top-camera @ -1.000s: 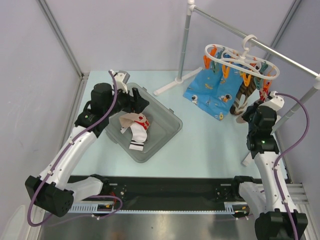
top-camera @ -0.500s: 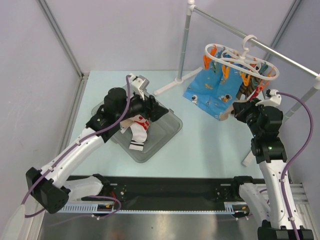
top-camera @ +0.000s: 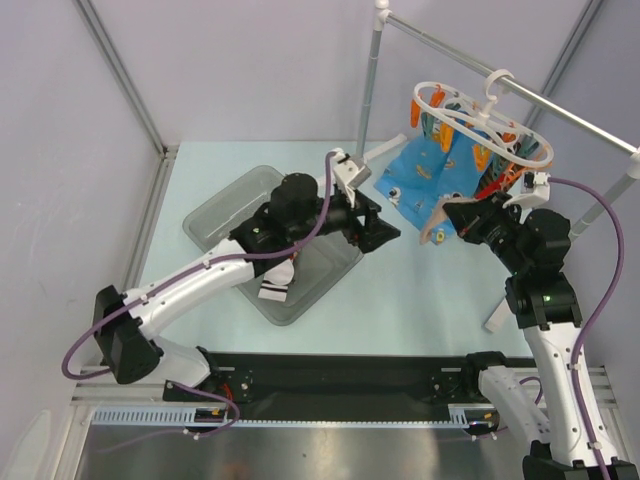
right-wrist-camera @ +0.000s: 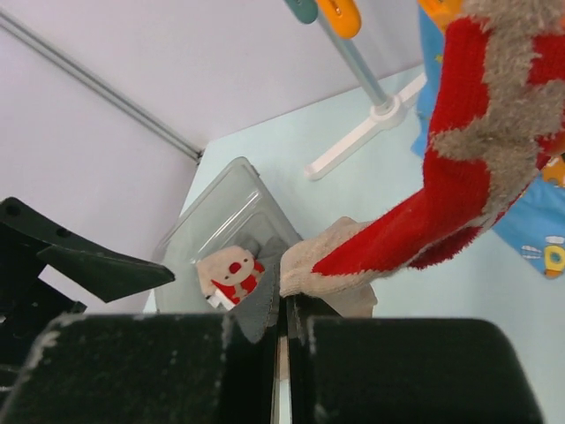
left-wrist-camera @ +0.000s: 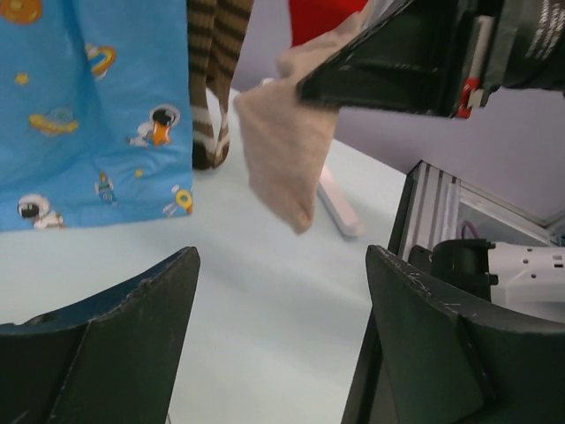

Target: Remove the socks clipped to the hanger

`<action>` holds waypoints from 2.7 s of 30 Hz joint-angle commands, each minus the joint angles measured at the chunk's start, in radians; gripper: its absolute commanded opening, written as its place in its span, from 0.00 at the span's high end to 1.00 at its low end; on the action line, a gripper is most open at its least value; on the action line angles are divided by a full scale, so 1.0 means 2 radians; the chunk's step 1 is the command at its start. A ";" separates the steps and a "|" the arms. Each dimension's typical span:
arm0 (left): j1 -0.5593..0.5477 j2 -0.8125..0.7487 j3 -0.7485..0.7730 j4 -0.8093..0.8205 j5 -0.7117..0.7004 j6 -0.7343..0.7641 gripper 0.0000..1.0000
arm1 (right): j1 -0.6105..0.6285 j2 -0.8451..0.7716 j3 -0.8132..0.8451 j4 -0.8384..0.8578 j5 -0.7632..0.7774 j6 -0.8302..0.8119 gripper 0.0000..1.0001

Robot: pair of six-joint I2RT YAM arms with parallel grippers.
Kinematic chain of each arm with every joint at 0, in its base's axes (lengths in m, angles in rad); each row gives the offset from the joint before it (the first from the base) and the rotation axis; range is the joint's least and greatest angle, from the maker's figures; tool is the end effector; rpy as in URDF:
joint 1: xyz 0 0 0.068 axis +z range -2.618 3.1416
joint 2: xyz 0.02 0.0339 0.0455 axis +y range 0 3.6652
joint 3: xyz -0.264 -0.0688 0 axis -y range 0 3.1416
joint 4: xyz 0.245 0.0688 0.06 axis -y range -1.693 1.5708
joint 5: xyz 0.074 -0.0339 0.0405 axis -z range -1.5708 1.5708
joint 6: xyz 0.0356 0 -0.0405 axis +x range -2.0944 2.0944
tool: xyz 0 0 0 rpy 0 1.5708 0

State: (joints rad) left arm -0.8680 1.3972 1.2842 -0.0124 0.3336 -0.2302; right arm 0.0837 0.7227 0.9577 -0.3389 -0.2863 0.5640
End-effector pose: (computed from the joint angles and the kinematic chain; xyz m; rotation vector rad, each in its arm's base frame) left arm 0.2053 -0.2604 0.3921 0.8161 1.6214 -1.0842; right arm 0.1525 0.0229 0.3923 0.1908 1.7122 0.7234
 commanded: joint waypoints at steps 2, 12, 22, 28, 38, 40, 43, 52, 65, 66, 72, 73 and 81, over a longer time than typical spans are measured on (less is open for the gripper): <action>-0.022 0.035 0.052 0.046 -0.028 0.032 0.18 | 0.003 -0.009 0.017 0.011 -0.039 0.026 1.00; -0.058 0.111 0.123 0.038 -0.039 0.058 0.14 | 0.003 -0.019 0.015 0.015 -0.052 0.049 1.00; -0.075 0.147 0.159 0.025 -0.043 0.061 0.62 | 0.003 -0.025 0.010 0.011 -0.052 0.056 0.99; -0.076 0.152 0.175 0.010 -0.064 0.042 1.00 | 0.002 -0.008 0.058 -0.068 -0.010 0.020 0.48; -0.075 0.132 0.157 -0.005 -0.083 0.033 1.00 | -0.057 0.096 0.268 -0.303 0.142 -0.073 0.28; -0.075 0.128 0.153 -0.008 -0.085 0.034 1.00 | -0.063 0.109 0.290 -0.308 0.169 -0.074 0.29; -0.072 0.125 0.146 -0.015 -0.094 0.031 1.00 | -0.075 0.131 0.325 -0.308 0.205 -0.071 0.30; -0.062 0.094 0.105 -0.004 -0.094 0.025 1.00 | -0.080 0.159 0.327 -0.249 0.209 -0.073 0.35; -0.063 0.097 0.103 -0.007 -0.113 0.044 1.00 | -0.071 0.150 0.292 -0.190 0.149 -0.014 0.42; -0.064 0.098 0.106 -0.005 -0.114 0.045 1.00 | -0.067 0.150 0.289 -0.189 0.149 -0.013 0.42; -0.068 0.111 0.123 -0.014 -0.118 0.048 1.00 | -0.043 0.148 0.274 -0.191 0.182 -0.011 0.43; -0.068 0.113 0.125 -0.016 -0.118 0.048 1.00 | -0.030 0.145 0.274 -0.190 0.195 -0.013 0.43; -0.070 0.122 0.139 -0.020 -0.115 0.047 1.00 | -0.023 0.136 0.282 -0.214 0.239 -0.030 0.40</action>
State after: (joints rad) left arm -1.0016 1.6398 1.5097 -0.0662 0.1070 -0.1551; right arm 0.0364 1.0210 1.4998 -0.7689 0.1329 0.5228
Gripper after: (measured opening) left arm 0.014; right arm 0.600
